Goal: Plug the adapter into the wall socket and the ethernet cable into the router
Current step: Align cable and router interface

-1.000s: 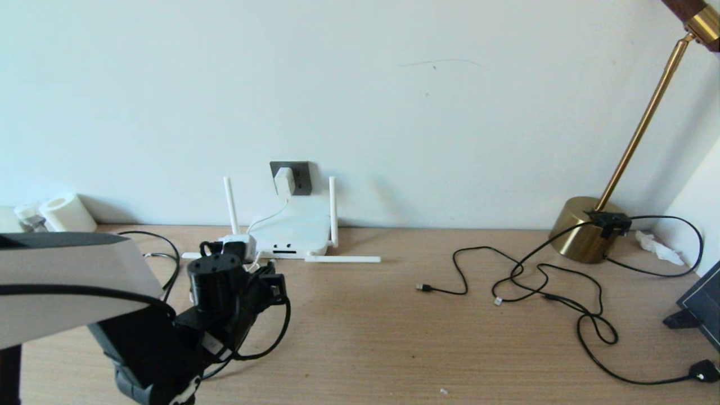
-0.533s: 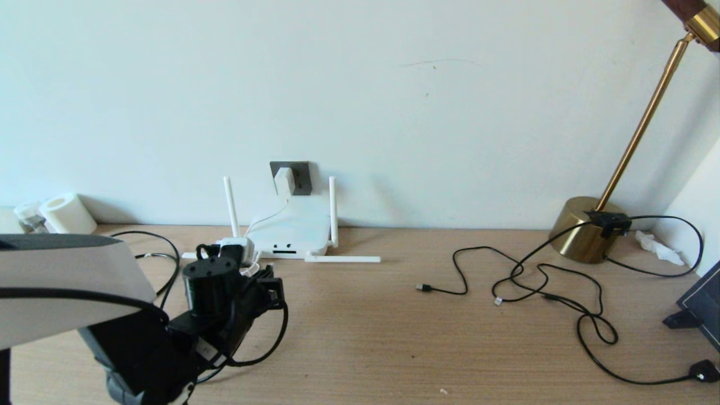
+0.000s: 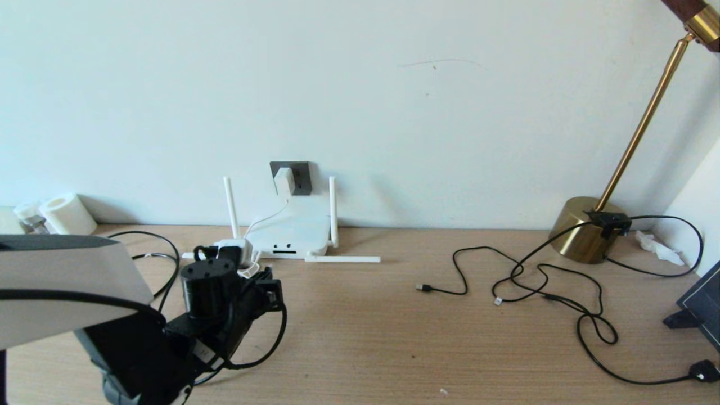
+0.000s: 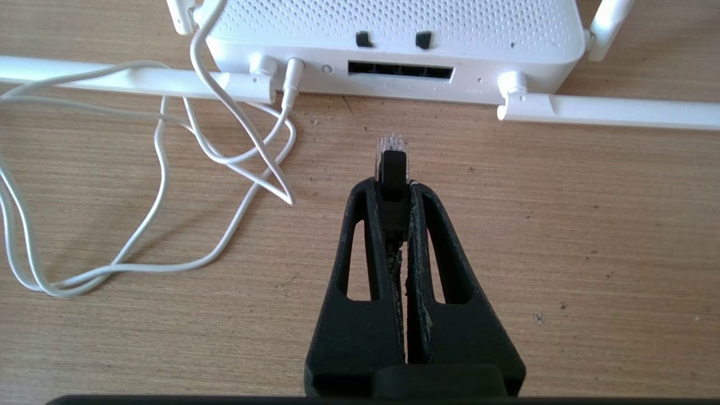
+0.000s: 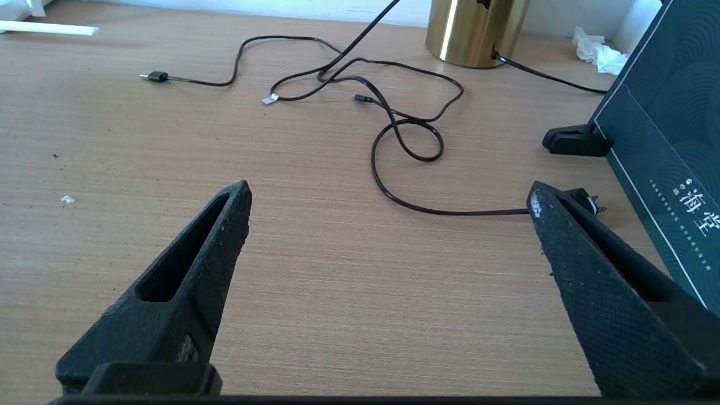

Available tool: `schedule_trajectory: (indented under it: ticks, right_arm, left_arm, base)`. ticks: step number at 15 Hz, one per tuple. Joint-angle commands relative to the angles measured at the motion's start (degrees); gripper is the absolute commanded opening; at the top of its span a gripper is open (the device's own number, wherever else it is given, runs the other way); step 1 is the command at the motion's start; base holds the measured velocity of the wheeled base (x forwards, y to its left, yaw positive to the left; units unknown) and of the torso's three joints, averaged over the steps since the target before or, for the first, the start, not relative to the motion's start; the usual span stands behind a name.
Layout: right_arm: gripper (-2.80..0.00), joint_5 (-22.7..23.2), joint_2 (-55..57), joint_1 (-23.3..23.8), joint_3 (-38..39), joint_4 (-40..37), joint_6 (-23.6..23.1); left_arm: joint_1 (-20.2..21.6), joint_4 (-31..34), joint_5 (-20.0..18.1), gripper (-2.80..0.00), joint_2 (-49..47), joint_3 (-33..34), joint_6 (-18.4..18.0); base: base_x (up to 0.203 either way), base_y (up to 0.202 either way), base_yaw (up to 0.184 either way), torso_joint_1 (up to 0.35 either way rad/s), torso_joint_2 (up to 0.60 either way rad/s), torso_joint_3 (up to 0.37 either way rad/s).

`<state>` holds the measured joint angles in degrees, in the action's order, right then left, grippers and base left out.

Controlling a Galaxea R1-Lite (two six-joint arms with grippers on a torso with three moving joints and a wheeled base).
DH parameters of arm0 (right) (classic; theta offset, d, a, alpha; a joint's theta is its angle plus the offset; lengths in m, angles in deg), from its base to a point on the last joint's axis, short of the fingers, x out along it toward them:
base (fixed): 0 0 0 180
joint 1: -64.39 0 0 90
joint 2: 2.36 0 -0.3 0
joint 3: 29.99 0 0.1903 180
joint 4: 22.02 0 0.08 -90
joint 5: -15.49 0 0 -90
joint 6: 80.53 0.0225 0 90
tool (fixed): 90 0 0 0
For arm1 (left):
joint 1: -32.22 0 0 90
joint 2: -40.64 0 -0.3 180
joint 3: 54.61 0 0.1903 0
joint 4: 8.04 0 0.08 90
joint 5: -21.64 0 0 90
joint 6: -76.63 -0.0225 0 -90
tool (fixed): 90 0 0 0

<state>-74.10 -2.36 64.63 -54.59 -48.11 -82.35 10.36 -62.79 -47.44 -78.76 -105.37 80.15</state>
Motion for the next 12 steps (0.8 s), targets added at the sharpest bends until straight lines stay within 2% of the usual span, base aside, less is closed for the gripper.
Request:
schedule_trajectory:
  ticks: [1, 9, 12]
  right_arm:
    - [0.0, 0.03, 0.09, 0.02, 0.0, -0.01, -0.03]
    - [0.0, 0.03, 0.09, -0.04, 0.0, -0.01, -0.03]
    - [0.0, 0.03, 0.09, 0.02, 0.0, -0.01, -0.03]
  left_arm:
    - [0.06, -0.46, 0.09, -2.8, -0.04, 0.15, 0.08]
    - [0.06, -0.46, -0.55, -2.8, 2.3, 1.22, 1.14]
    - [0.15, -0.46, -2.15, -2.8, 1.28, 1.4, 1.39]
  base:
    - [0.0, 0.0, 0.0, 0.0, 0.0, 0.0]
    - [0.0, 0.0, 0.0, 0.0, 0.0, 0.0]
    - [0.0, 0.0, 0.0, 0.0, 0.0, 0.0]
